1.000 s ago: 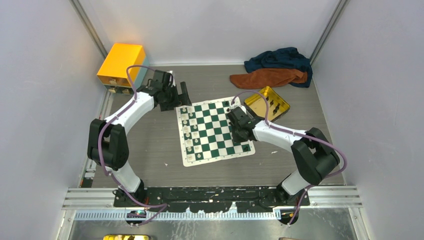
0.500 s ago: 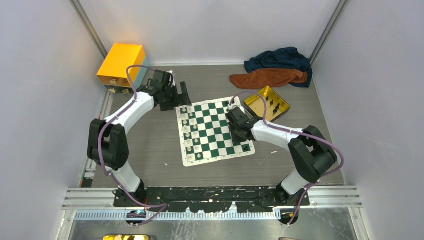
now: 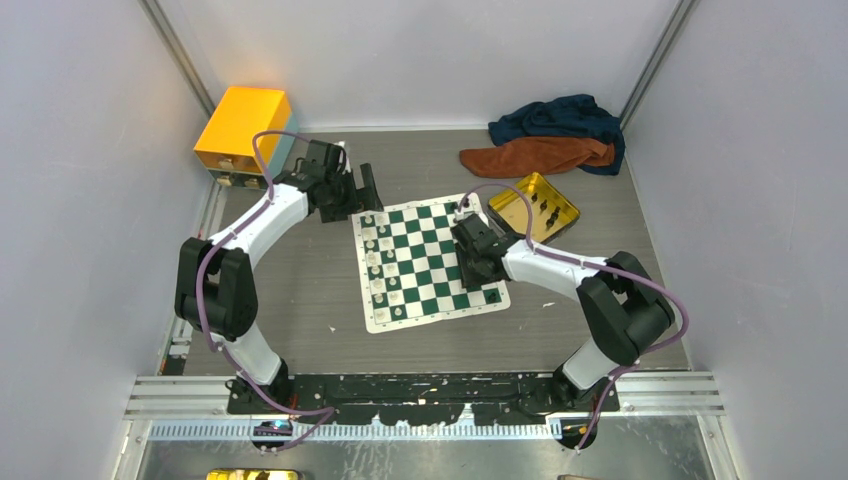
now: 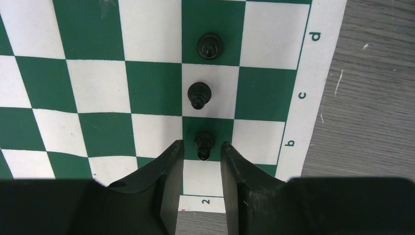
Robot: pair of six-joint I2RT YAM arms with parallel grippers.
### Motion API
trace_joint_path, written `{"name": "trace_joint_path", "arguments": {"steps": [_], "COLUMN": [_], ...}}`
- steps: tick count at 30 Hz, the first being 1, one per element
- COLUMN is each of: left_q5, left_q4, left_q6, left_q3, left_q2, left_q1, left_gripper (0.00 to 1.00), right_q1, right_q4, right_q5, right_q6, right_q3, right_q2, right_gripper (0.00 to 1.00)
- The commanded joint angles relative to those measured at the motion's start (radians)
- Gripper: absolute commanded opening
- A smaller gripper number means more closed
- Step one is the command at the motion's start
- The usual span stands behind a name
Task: Set up the chess pieces on the board
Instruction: Place the chess piece on the chessboard, then pick up the chess piece from the storage box.
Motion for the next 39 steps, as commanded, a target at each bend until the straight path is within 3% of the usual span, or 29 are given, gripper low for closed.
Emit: {"name": "trace_joint_path", "arguments": {"steps": [1,7,12,25,39], "left_q5": [-0.008,-0.010,-0.004,0.000,0.018], "left_q4": [0.022,0.022,0.027,0.036,0.042], "left_q6": [-0.011,-0.012,-0.017,-0.015,-0.010], "left_q3": [0.026,0.038,0.048,0.020,0.016], "left_q2": [-0.012,-0.005,0.009,-0.001,0.018], "left_q1": [-0.005,-0.005,-0.011,-0.013,-0.013], "left_gripper": [1.00,1.00,1.00,1.00,1.00], "right_q1": [0.009,0.009,-0.008,-0.347,-0.503], "right_q4": [-0.017,-0.079,-0.114,-0.068,-0.031], "right_q5": [0.012,0.073,0.245,0.254,0.237], "right_q6": [-0.019,-0.010,-0.007,0.055,0.049], "right_q3": [0.065,0.154,0.274,0.492,0.626], "right_q2": [-0.060,-0.148,-0.141,0.114,0.356], "right_gripper": [0.40,0.40,0.41,0.42,0.42]}}
